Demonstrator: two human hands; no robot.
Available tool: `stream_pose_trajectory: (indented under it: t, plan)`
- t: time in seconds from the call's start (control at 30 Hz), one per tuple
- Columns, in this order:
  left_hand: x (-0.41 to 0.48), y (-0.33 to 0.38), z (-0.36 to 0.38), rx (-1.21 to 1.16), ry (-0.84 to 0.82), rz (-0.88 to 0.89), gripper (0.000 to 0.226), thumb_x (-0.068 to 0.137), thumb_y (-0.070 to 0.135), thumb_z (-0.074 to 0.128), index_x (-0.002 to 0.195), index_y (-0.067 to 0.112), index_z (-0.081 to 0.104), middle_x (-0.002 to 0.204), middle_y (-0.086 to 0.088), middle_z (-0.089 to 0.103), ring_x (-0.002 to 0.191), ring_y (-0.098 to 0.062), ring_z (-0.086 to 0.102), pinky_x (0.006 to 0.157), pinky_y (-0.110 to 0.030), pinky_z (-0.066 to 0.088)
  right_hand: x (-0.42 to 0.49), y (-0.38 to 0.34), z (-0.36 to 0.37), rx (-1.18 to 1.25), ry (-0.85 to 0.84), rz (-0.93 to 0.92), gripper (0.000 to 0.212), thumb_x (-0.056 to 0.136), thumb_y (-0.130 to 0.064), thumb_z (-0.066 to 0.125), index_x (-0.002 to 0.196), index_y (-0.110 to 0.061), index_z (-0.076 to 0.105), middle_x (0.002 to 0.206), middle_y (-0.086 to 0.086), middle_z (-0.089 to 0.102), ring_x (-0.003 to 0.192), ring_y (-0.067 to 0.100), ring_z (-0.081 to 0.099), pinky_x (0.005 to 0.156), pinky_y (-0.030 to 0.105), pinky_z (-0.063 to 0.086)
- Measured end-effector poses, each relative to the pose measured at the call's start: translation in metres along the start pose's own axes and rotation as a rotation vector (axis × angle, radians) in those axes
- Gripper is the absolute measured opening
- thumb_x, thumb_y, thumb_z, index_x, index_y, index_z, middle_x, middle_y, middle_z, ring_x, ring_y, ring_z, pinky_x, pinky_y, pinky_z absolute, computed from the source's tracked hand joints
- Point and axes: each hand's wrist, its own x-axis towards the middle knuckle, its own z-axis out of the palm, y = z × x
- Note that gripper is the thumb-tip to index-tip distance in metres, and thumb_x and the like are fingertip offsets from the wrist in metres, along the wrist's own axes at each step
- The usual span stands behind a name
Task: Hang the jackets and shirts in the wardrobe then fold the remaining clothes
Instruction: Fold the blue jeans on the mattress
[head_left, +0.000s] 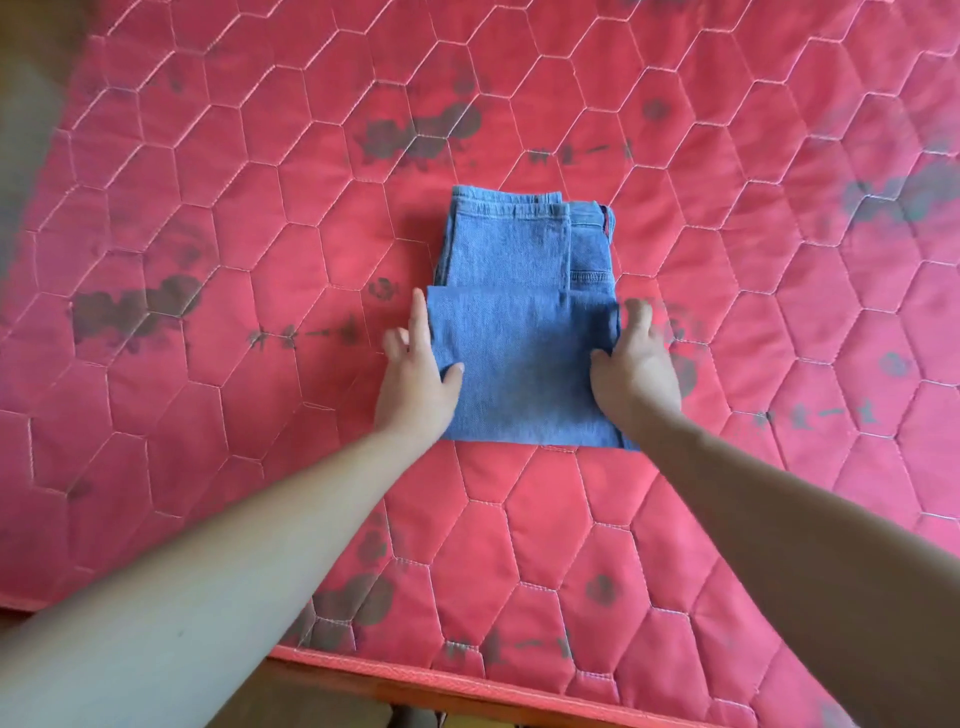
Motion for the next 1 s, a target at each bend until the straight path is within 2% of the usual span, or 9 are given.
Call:
stream_pose_trajectory:
  t: [0.03, 0.1, 0.17, 0.2, 0.37, 0.5, 0.67, 0.83, 1.0]
  plan:
    - [-0.002, 0.000, 0.000, 0.148, 0.101, 0.096, 0.095, 0.086, 0.023, 0.072, 0.161, 0.021, 0.012, 0.144, -0.018, 0.036, 0.128, -0.034, 0.045, 0.106, -0.044, 0.043, -0.007, -0.003, 0.002, -0.129, 0.120, -0.089, 0.066, 0.089, -0.019, 0.057, 0.149, -0.019, 0.029, 0.140, 0.019, 0.044, 0.129, 0.040, 0.044, 0.097, 0.050, 0.041]
    - [-0.005, 0.000, 0.002, 0.403, 0.217, 0.329, 0.089, 0.087, 0.031, 0.066, 0.161, 0.021, 0.018, 0.159, -0.022, 0.024, 0.145, -0.039, 0.030, 0.114, -0.050, 0.036, -0.018, -0.002, 0.012, -0.375, 0.254, -0.369, 0.069, 0.087, -0.026, 0.059, 0.151, -0.020, 0.035, 0.155, 0.017, 0.033, 0.144, 0.038, 0.029, 0.114, 0.058, 0.029]
    - [-0.006, -0.002, 0.009, 0.551, 0.172, 0.522, 0.077, 0.093, 0.040, 0.056, 0.160, 0.024, 0.021, 0.166, -0.021, 0.012, 0.153, -0.038, 0.014, 0.118, -0.056, 0.025, -0.023, 0.006, 0.026, -0.545, 0.197, -0.603, 0.064, 0.095, -0.038, 0.053, 0.154, -0.024, 0.034, 0.166, 0.012, 0.019, 0.154, 0.036, 0.013, 0.120, 0.063, 0.012]
    - [-0.005, -0.004, 0.015, 0.599, 0.131, 0.568, 0.074, 0.095, 0.045, 0.052, 0.160, 0.026, 0.022, 0.167, -0.020, 0.008, 0.154, -0.037, 0.009, 0.119, -0.058, 0.021, -0.021, 0.011, 0.033, -0.598, 0.149, -0.647, 0.063, 0.099, -0.046, 0.048, 0.157, -0.027, 0.031, 0.168, 0.009, 0.012, 0.155, 0.035, 0.007, 0.120, 0.065, 0.008]
    - [0.011, -0.026, 0.037, 0.669, 0.026, 0.528, 0.074, 0.096, 0.059, 0.042, 0.160, 0.026, 0.022, 0.167, -0.021, 0.002, 0.154, -0.041, -0.001, 0.120, -0.061, 0.014, 0.004, 0.029, 0.056, -0.606, 0.050, -0.579, 0.077, 0.097, -0.072, 0.021, 0.162, -0.033, 0.005, 0.170, 0.009, -0.006, 0.156, 0.028, -0.009, 0.123, 0.061, 0.004]
    - [0.020, -0.029, 0.041, 0.616, 0.003, 0.544, 0.075, 0.095, 0.057, 0.043, 0.159, 0.023, 0.026, 0.167, -0.022, 0.004, 0.154, -0.041, 0.000, 0.121, -0.057, 0.018, 0.010, 0.032, 0.061, -0.620, 0.044, -0.583, 0.080, 0.097, -0.072, 0.022, 0.162, -0.030, 0.006, 0.169, 0.012, -0.006, 0.155, 0.030, -0.010, 0.123, 0.060, 0.005]
    - [0.016, -0.026, 0.031, 0.615, -0.034, 0.505, 0.075, 0.094, 0.059, 0.043, 0.160, 0.028, 0.023, 0.168, -0.016, -0.001, 0.155, -0.037, -0.004, 0.118, -0.062, 0.022, 0.006, 0.029, 0.044, -0.615, -0.025, -0.599, 0.086, 0.091, -0.081, 0.008, 0.162, -0.032, 0.000, 0.169, 0.011, -0.011, 0.155, 0.028, -0.014, 0.123, 0.061, 0.007]
    - [0.017, -0.045, 0.032, 0.543, -0.009, 0.596, 0.074, 0.090, 0.054, 0.050, 0.157, 0.028, 0.031, 0.168, -0.016, 0.005, 0.155, -0.038, 0.002, 0.117, -0.061, 0.023, 0.005, 0.049, 0.045, -0.633, 0.005, -0.650, 0.089, 0.091, -0.082, 0.018, 0.162, -0.029, 0.012, 0.169, 0.011, -0.002, 0.156, 0.033, -0.004, 0.121, 0.063, 0.013]
    - [0.018, -0.046, 0.032, 0.525, -0.023, 0.597, 0.074, 0.089, 0.055, 0.049, 0.157, 0.030, 0.031, 0.168, -0.015, 0.006, 0.155, -0.038, 0.004, 0.119, -0.059, 0.020, 0.005, 0.046, 0.047, -0.646, -0.014, -0.646, 0.089, 0.091, -0.082, 0.015, 0.162, -0.029, 0.010, 0.169, 0.011, -0.003, 0.156, 0.033, -0.006, 0.121, 0.063, 0.011]
